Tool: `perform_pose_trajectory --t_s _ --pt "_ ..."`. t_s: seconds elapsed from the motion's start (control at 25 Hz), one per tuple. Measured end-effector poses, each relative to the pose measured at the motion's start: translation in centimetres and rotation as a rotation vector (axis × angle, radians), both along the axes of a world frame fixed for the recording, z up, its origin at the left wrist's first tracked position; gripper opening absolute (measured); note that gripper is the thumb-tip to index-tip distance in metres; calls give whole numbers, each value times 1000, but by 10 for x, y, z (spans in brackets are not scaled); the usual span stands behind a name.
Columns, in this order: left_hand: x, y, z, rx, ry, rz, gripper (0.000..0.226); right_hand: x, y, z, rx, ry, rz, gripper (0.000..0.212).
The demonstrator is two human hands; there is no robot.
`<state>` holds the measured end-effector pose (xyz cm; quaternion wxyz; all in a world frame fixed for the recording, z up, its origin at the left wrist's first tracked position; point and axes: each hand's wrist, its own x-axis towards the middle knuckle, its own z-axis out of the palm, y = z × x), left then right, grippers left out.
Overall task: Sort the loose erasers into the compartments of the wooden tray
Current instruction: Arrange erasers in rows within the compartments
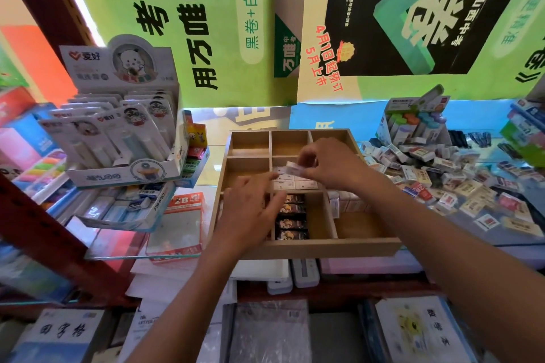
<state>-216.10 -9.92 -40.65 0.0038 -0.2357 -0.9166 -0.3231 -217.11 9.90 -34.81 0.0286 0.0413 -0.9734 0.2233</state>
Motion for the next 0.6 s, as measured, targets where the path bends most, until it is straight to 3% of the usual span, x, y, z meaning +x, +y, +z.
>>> perform_pose_trajectory --t_s 0.08,0.16,0.6 --pt "4 8 -1 -267 165 -35 50 -2 13 -4 183 -102 26 22" --pt "4 10 0 -365 220 -71 53 -4 13 -9 285 -164 83 16" --pt "1 13 2 -482 149 -120 56 -3 13 -9 318 -192 128 15"
